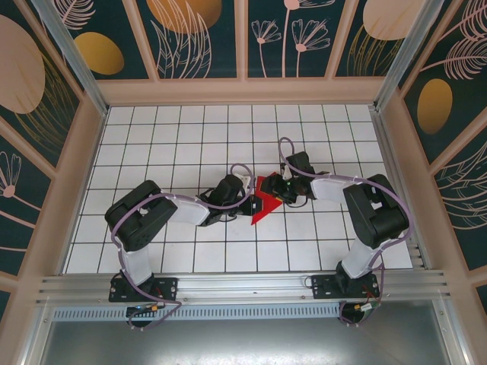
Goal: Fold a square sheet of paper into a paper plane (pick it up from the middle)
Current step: Fourth fold the wing at the center of the table.
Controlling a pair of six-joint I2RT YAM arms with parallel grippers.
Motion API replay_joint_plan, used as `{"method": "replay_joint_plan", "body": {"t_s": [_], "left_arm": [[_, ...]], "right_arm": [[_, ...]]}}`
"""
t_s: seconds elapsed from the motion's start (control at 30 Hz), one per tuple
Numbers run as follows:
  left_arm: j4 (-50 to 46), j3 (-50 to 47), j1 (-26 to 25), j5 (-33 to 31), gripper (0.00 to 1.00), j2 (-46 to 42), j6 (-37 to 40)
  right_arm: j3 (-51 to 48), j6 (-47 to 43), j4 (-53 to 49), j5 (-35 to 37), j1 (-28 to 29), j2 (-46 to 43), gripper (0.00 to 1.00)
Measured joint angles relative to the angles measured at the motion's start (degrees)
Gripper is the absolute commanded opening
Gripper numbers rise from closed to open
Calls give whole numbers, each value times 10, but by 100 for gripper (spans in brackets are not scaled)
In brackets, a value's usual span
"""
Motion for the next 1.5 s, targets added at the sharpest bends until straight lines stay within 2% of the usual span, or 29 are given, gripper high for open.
{"method": "replay_joint_plan", "body": {"t_s": [0.53,0.73,0.97,1.33,1.5], "left_arm": [[-1,0,0,0,14,2,0],[-1,0,0,0,18,1,-2],[-6,10,0,-8,19,-2,-4],[-13,16,2,-46,14,-22,-8],[-15,19,4,-44,14,-23,-10]], "right_arm": [[17,-1,-33,24,0,18,42],[24,1,-45,34,3,24,42],[26,10,-45,37,4,25,42],[25,12,-46,47,7,26,38],[25,12,-46,47,7,26,39]]}}
